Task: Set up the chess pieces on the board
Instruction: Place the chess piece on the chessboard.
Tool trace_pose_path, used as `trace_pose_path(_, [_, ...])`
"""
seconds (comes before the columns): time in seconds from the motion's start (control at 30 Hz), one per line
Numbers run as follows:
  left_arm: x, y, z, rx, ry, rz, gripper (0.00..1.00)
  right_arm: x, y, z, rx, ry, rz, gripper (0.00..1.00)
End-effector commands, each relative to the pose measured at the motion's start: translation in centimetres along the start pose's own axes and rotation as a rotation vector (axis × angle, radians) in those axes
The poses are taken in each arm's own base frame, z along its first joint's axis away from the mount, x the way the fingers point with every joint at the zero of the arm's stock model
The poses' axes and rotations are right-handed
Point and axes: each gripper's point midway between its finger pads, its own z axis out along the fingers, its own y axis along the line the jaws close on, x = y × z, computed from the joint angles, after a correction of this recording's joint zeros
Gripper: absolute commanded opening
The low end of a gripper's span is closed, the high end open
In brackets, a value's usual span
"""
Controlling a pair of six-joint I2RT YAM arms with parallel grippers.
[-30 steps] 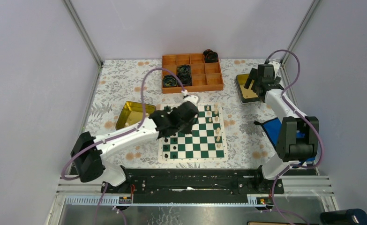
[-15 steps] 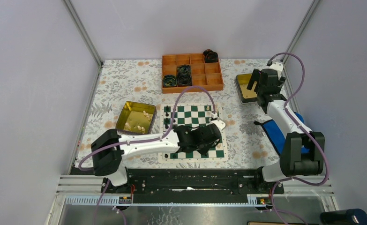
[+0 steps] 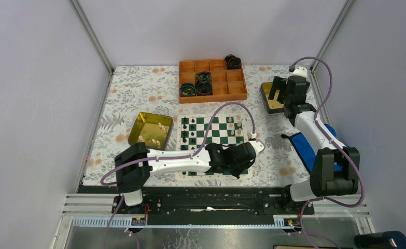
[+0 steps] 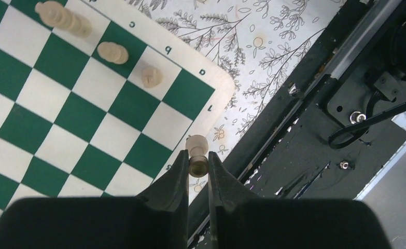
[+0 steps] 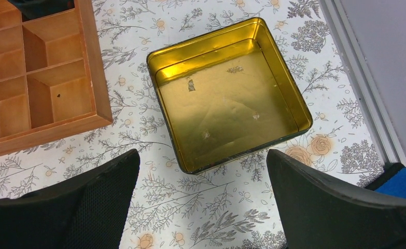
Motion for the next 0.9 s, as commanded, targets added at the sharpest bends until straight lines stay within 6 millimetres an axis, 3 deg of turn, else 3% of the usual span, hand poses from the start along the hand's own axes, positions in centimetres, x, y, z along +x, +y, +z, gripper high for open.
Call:
trace_pose_path(0.0, [-1.8,-1.5,1.0,0.045,-0.052,0.053,0.00,-3.3,0.8,-1.3,-0.033,-0.094,-0.005,1.00])
trace_pose_path(0.43, [-1.6,-0.1,4.6,-0.055,-0.061,0.056,0.00,-4.7,0.6,-1.9,-0.028,-0.125,-0.010,1.00])
trace_pose_path(0.87, [-1.9,0.3,5.7,-0.086,-0.087,0.043,0.00,-4.6,0.8,-1.6,-0.033,-0.116,-0.009,1.00])
